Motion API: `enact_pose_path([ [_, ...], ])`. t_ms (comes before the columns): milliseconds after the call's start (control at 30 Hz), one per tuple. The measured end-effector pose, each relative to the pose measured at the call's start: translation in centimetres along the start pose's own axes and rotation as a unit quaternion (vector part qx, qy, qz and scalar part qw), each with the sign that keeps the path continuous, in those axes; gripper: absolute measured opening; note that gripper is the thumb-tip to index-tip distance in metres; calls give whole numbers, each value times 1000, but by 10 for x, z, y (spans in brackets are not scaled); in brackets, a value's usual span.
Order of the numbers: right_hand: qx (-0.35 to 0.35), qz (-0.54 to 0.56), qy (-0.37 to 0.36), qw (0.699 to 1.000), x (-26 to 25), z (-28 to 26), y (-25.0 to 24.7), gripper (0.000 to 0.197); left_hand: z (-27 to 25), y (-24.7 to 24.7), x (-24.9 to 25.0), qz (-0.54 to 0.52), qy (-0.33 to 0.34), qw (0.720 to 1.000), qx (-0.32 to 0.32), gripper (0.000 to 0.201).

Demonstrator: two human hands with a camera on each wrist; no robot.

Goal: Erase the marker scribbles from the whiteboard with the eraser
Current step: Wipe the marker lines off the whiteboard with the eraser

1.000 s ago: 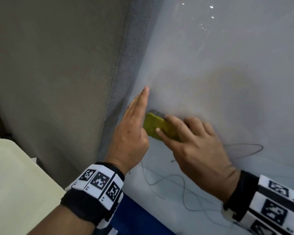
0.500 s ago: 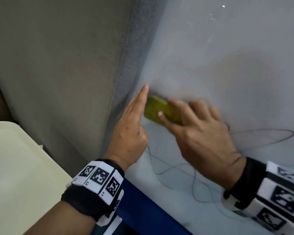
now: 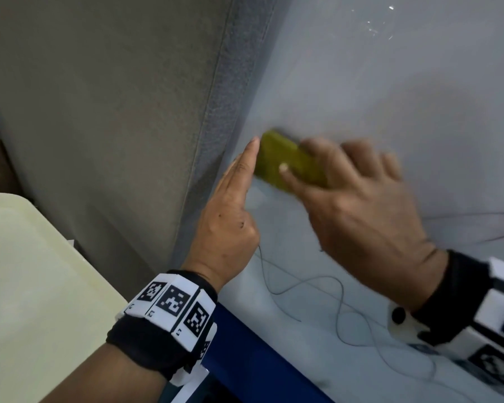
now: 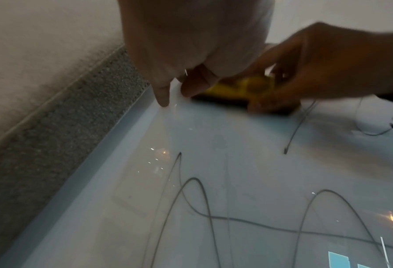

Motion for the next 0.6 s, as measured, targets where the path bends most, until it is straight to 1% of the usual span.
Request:
enact_pose_path([
  [67, 18, -7, 31, 999, 4, 4, -2, 45, 0, 0, 0, -4, -6, 1000, 3, 91],
  [100, 11, -7, 28, 1000, -2, 1, 2, 48, -1, 0, 1, -6, -8, 1000, 4, 92],
  [167, -41, 7, -8, 999, -21, -15, 16, 54, -1, 1, 2, -3, -12, 1000, 2, 92],
  [233, -100, 14, -46, 994, -31, -33, 24, 56, -1, 3, 5, 9, -16, 1000, -1, 90],
  [267, -106, 17, -54, 993, -28, -37, 23, 56, -2, 4, 7, 16, -14, 1000, -1, 89],
  [300, -94, 19, -53, 994, -20, -37, 17, 57, -2, 5, 8, 22, -9, 1000, -1, 90],
  [367, -42, 23, -17, 999, 3, -29, -2, 58, -2, 7, 12, 39, 7, 999, -2, 92],
  [433, 22, 14, 26, 999, 29, -23, -20, 52, -2, 12, 15, 57, 16, 998, 3, 93],
  [467, 42, 12, 46, 998, 38, -24, -25, 48, -2, 15, 17, 61, 16, 998, 8, 93],
  [533, 58, 7, 58, 997, 41, -36, -27, 44, -2, 18, 21, 70, 15, 997, 18, 91],
  [600, 28, -4, 19, 999, 29, -58, -16, 43, -2, 20, 24, 79, 18, 997, 18, 91],
])
Point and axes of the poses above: each hand's wrist, its own z-axis towards the middle knuckle, its own y-axis out of the palm, x = y × z, the point moved 1 cm from there along z, towards the middle knuckle, and after that the axes turned 2 degrees about -x, right-handed, at the moved point
